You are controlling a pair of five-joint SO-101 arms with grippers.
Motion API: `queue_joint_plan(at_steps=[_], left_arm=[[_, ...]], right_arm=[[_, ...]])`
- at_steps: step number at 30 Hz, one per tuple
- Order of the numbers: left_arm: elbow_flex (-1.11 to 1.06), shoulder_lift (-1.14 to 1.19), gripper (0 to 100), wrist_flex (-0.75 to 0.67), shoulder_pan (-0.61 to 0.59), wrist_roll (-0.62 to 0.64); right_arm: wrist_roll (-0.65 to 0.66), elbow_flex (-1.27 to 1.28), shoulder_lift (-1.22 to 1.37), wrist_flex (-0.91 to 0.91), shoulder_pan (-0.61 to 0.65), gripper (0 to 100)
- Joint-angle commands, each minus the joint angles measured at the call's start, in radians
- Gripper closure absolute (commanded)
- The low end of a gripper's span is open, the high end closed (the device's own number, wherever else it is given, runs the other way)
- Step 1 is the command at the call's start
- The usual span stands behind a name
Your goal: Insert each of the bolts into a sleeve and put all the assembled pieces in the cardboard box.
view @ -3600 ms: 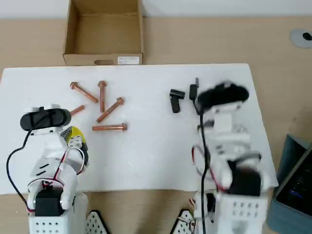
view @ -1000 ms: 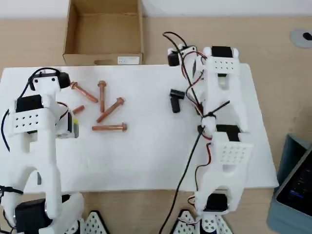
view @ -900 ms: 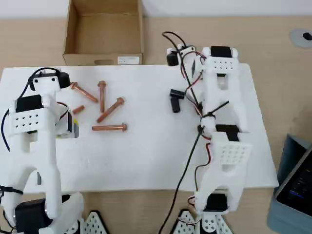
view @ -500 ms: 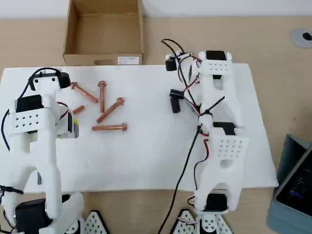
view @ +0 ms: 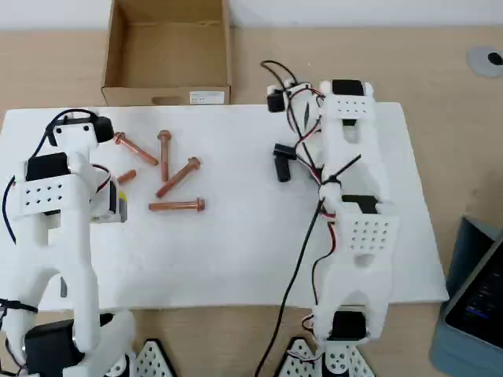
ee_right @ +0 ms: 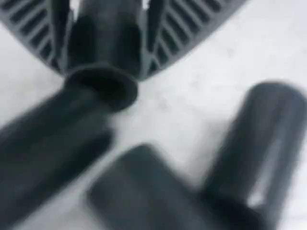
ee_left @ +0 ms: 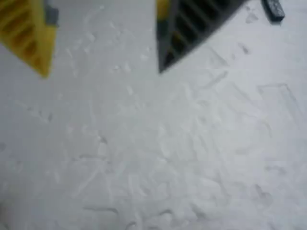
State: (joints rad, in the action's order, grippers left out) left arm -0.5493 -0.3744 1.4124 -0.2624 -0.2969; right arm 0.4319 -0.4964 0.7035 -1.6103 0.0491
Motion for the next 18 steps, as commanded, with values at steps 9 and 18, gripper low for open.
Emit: queue_joint_plan(at_steps=[9,18], left_arm=[[0.244,-0.002,94,0.137,0.138,-0.005],[0.456,0.222,94,0.141,0.341,-0.032]], right_arm=[[-0.046,-0.051,-0.386,-0.173,-0.036,98.7],[-0.038,0.197,-0.667,-0.169,-0.13,98.7]])
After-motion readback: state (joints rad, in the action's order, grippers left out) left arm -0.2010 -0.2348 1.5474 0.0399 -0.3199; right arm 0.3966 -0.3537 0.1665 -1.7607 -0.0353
